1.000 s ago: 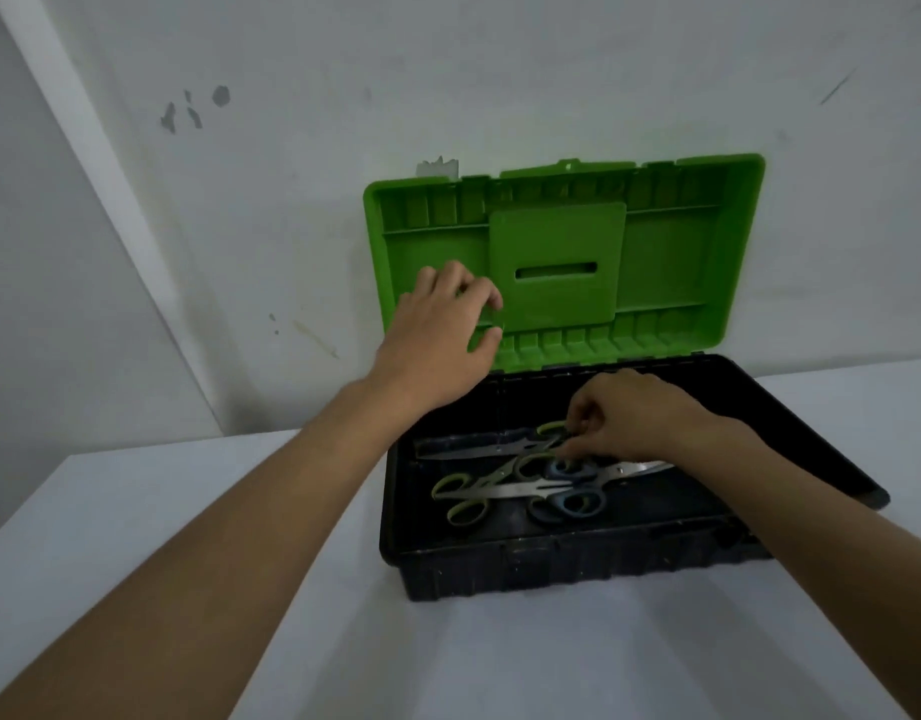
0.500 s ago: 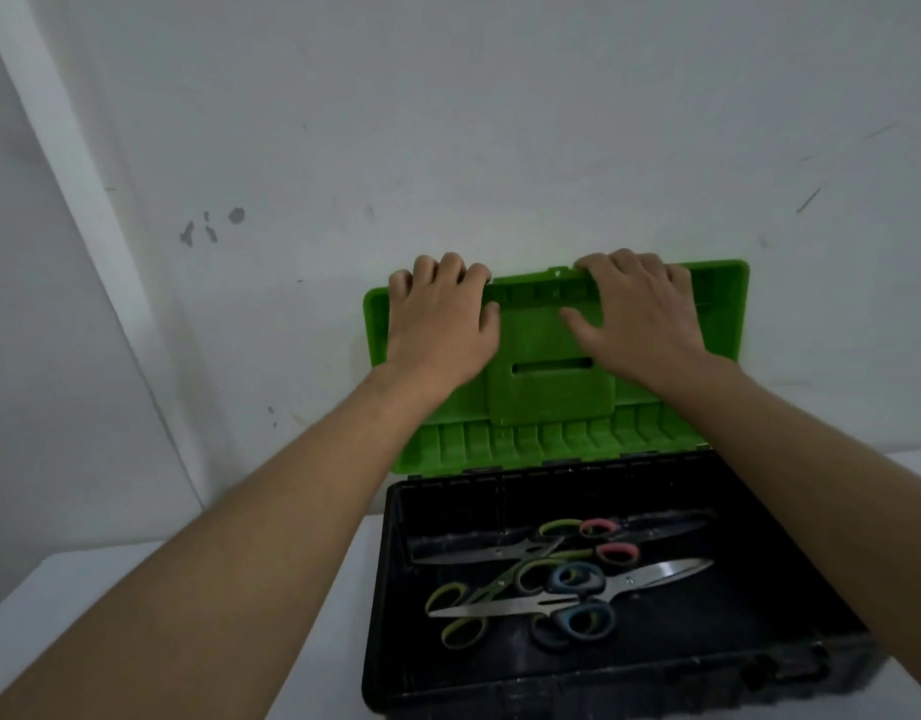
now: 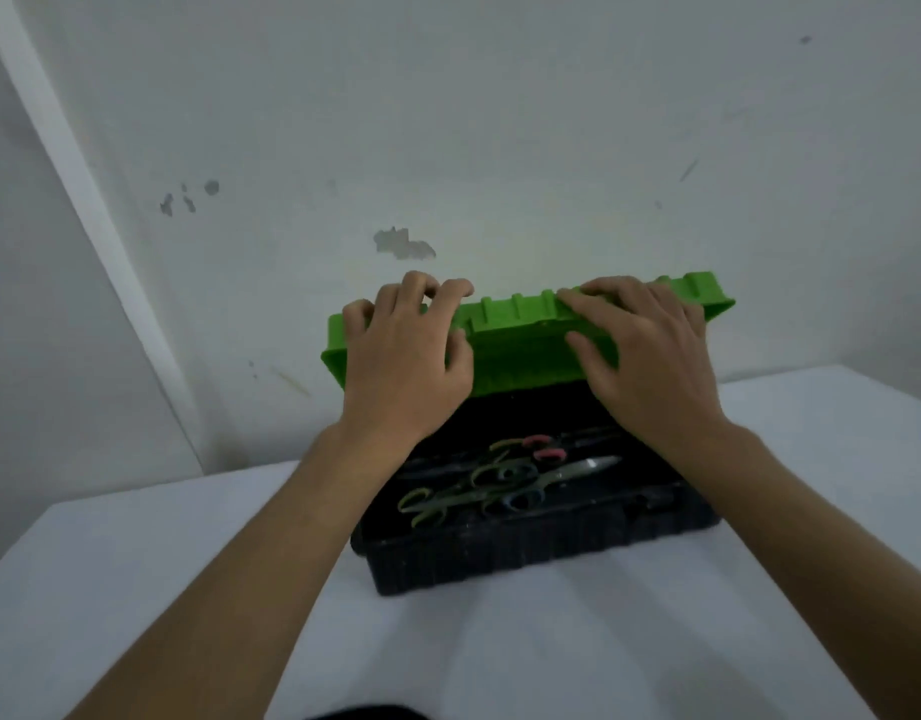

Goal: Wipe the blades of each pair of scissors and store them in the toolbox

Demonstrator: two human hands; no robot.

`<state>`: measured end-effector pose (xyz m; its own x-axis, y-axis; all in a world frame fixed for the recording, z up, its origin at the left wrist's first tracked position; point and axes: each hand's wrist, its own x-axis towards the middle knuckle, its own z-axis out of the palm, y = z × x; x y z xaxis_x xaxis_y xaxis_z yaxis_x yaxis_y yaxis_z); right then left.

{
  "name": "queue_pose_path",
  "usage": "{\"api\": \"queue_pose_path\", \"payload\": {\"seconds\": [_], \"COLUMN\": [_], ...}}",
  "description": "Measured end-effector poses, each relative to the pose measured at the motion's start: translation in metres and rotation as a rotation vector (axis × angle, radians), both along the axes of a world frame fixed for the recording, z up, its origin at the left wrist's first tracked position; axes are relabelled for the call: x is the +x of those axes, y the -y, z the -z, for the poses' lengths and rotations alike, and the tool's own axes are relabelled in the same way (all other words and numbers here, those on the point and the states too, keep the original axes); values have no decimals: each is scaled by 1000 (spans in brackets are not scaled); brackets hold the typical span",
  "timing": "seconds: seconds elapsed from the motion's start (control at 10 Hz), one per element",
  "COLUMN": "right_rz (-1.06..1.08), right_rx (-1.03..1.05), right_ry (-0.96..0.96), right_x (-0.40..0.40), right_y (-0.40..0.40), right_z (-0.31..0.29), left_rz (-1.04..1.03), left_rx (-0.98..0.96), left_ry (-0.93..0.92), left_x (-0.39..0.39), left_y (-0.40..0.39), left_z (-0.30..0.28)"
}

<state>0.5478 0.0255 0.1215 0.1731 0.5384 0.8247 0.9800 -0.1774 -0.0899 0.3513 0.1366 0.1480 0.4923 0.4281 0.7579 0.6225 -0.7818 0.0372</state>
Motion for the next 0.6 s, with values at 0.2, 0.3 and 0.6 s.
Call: {"api": "queue_pose_path", "payload": {"seconds": [0.2, 0.3, 0.6], "right_rz": [57, 94, 127], "right_rx": [-43, -116, -218], "right_ry": [-139, -202, -189], "right_x": [-44, -61, -59], "right_y": [56, 69, 78], "right_z": [72, 108, 111], "left_rz": [49, 88, 187], "left_rx": [-42, -127, -306], "left_ry": [-140, -289, -253], "left_x": [-27, -32, -40], "left_y": [43, 54, 61], "left_z": [53, 76, 83]}}
